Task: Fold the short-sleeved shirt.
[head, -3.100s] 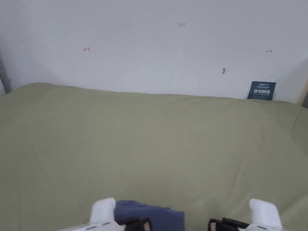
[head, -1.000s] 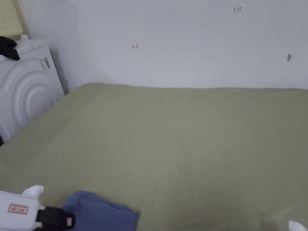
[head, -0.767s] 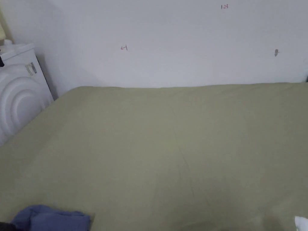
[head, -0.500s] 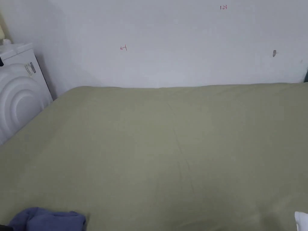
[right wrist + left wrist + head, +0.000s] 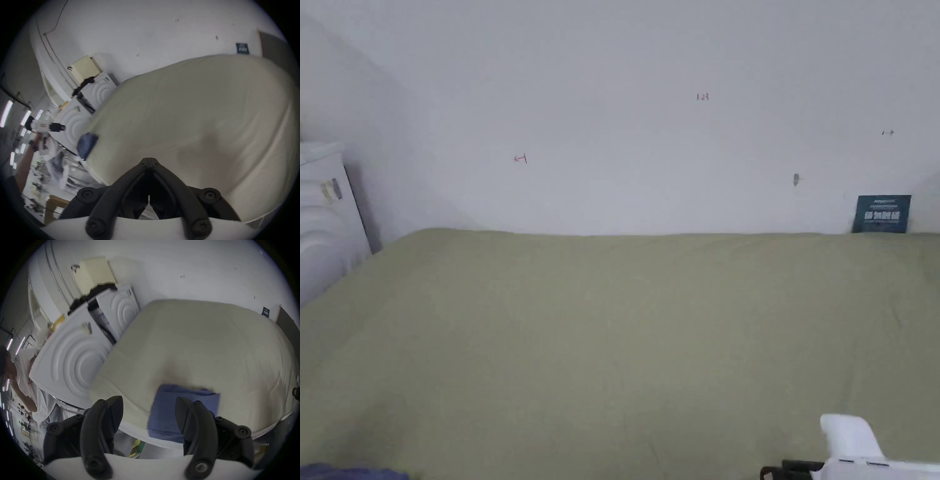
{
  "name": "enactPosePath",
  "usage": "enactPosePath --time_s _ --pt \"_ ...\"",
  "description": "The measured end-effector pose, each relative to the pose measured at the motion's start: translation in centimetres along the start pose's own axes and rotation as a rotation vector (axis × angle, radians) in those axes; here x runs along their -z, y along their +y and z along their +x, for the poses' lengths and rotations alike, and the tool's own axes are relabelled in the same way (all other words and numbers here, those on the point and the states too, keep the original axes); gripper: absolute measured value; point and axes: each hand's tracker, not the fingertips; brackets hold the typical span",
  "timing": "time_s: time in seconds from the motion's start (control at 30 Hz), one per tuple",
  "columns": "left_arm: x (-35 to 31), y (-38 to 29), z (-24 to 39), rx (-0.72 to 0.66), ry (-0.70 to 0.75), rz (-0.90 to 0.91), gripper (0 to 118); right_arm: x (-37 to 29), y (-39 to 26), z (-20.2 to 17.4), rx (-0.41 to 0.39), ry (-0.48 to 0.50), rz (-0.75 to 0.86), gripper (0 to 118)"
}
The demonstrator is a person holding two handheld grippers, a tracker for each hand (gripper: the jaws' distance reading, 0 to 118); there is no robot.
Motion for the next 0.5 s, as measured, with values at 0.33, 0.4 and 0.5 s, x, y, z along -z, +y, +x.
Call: enactPosePath --time_s 0.33,0.4,0.5 --pt "-6.5 -3.0 22.5 -0.022 -0.295 0.181 0 -5.9 1.5 -0.4 -0.036 -0.315 0.160 2" --pt "-7.1 -3.4 24.9 -0.034 -0.307 0.238 0 -7.3 1.4 -0.8 -0.072 -0.373 0.216 2" --pt "-9.7 -4.5 27.8 -0.039 -0.326 0.309 0 -9.0 1.3 -1.6 -0.089 -0.463 0.274 2"
